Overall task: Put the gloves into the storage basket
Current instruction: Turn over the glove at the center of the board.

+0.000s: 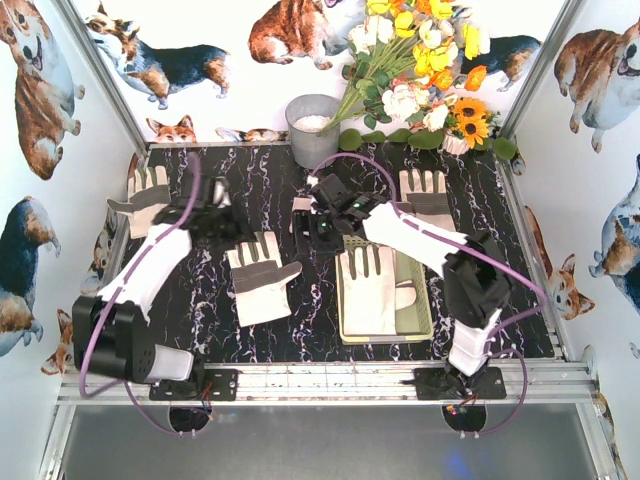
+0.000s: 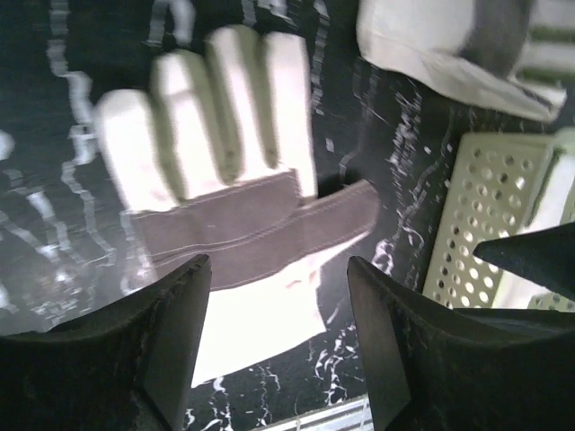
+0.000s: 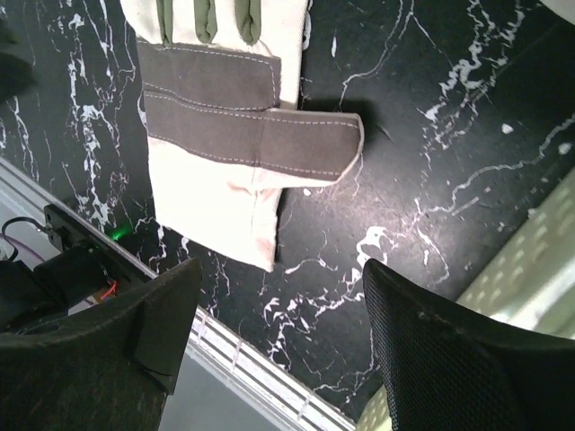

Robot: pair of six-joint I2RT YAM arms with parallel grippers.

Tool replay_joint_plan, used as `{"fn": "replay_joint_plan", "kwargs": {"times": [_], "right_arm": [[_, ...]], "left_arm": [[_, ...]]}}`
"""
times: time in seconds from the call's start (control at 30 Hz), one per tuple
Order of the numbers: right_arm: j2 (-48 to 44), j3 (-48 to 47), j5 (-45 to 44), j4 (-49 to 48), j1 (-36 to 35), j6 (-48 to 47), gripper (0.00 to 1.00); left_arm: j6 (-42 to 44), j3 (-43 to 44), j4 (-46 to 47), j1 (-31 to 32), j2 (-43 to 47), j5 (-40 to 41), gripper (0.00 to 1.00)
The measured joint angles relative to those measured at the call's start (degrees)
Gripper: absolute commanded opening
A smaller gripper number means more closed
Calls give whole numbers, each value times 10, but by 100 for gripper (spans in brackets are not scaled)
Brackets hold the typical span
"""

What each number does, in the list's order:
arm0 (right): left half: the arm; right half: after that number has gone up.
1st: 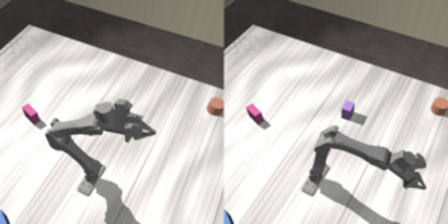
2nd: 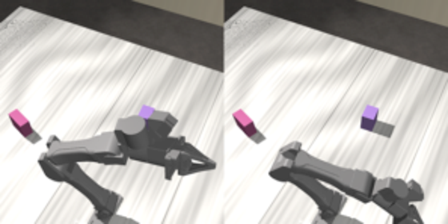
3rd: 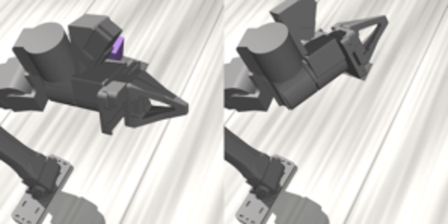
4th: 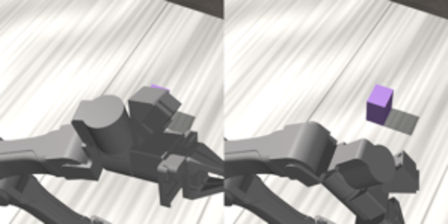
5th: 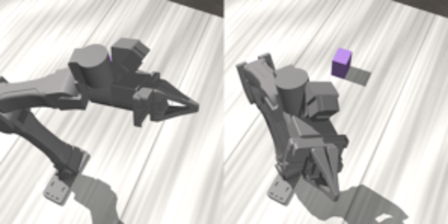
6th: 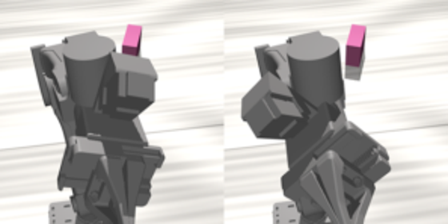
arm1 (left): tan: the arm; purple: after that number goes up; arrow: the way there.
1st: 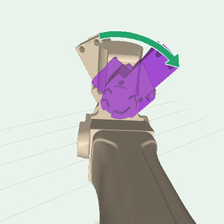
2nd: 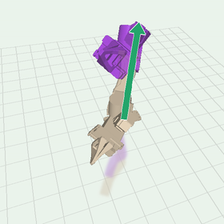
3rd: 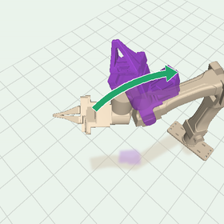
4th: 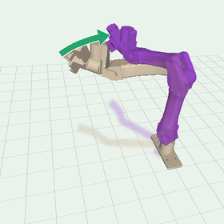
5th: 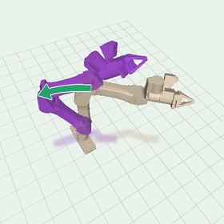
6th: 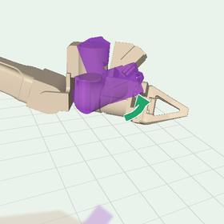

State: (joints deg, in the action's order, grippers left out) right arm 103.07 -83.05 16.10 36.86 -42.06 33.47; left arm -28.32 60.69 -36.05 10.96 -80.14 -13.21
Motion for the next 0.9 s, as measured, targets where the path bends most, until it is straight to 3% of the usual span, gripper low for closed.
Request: {"fn": "replay_joint_plan", "kwargs": {"times": [0.23, 0.67, 0.9], "right_arm": [[79, -56, 10, 5, -7, -2, 72], [176, -106, 7, 37, -5, -4, 65], [200, -106, 25, 35, 7, 1, 52]], "left_arm": [[9, -61, -2, -98, 23, -1, 56], [41, -79, 25, -129, -77, -20, 49], [52, -70, 41, -132, -142, -27, 44]]}}
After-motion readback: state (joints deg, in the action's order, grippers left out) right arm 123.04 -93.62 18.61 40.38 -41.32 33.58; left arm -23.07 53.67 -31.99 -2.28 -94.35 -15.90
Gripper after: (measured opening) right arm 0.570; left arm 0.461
